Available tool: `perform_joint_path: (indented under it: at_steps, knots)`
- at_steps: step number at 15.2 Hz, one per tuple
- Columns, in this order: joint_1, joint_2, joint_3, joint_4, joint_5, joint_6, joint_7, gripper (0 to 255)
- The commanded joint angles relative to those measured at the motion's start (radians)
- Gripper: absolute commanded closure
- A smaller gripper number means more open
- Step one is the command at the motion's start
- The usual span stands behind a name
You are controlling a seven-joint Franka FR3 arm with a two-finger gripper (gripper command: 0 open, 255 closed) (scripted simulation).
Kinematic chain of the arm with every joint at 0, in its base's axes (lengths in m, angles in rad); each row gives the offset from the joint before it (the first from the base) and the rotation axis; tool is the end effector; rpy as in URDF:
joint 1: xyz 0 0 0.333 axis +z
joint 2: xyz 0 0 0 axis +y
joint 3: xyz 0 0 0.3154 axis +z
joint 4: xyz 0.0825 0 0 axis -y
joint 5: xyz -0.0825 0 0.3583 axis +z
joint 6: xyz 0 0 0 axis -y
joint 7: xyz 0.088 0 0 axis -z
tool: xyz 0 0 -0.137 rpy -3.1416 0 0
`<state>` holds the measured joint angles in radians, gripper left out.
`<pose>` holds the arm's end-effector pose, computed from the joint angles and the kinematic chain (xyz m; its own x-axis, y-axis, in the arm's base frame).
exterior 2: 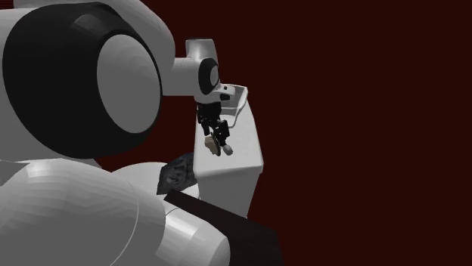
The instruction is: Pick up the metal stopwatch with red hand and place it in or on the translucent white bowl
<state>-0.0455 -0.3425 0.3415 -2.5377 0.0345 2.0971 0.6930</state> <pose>0.3691 0.1114 0.3628 0.9028 -0.4288 -0.0332 -0.4207 -0.8966 0.1381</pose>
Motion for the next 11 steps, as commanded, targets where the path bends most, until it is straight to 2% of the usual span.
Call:
perform_joint_path:
  at_steps: [1, 4, 5, 11]
  knots:
    - [0.0, 0.0, 0.0, 0.0, 0.0, 0.001, 0.0, 0]
    - [0.0, 0.0, 0.0, 0.0, 0.0, 0.001, 0.0, 0]
    - [0.0, 0.0, 0.0, 0.0, 0.0, 0.001, 0.0, 255]
    - [0.0, 0.001, 0.0, 0.0, 0.0, 0.001, 0.0, 255]
